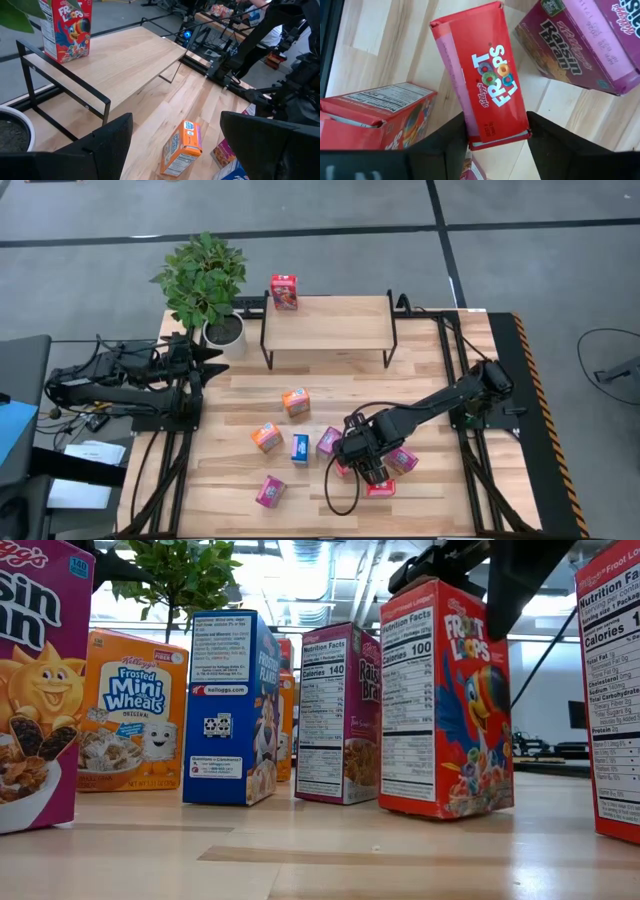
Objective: Stack cereal on shelf
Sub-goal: Put the top red cereal box on the shelf aligned with the other red cereal box on the shelf
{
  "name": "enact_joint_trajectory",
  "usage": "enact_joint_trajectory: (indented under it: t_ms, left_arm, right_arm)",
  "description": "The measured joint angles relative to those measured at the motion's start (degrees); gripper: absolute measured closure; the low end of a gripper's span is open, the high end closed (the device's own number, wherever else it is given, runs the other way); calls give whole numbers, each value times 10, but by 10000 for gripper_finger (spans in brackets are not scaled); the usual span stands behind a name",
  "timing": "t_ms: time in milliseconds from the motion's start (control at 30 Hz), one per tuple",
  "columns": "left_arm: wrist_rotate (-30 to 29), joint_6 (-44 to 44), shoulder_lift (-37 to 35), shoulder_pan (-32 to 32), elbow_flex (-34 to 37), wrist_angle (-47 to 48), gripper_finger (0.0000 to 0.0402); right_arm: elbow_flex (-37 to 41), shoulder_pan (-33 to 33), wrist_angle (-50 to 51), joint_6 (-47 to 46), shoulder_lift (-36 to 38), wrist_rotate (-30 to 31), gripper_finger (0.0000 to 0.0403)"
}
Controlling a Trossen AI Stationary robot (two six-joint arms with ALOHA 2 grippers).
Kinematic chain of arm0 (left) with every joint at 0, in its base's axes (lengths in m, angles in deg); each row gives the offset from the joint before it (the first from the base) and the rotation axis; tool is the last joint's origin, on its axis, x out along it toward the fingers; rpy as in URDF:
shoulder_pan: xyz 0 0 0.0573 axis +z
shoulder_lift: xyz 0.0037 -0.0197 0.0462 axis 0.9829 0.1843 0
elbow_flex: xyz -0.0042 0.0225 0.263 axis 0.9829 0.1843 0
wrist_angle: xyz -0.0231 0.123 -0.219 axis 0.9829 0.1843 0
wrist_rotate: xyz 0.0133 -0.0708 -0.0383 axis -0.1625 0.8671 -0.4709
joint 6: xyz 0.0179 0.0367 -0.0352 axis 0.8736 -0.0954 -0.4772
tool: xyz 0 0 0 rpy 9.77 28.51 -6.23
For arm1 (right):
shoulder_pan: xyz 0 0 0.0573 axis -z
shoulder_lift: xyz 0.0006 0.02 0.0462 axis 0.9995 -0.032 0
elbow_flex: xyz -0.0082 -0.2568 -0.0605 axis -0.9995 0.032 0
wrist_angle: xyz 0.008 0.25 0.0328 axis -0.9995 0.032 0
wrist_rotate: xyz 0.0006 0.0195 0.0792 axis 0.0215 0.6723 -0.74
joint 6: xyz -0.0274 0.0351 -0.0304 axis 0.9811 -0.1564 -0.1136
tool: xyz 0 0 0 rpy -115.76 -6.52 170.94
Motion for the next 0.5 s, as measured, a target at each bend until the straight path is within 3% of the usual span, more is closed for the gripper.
enact_joint_trajectory:
  t_ms: [233,500]
  left_arm:
    - [-1,0,0,0,0,0,111]
    - [-1,0,0,0,0,0,111]
  right_arm:
    - [-15,5,24,0,0,-13,207]
    - [-133,48,177,40,0,-14,199]
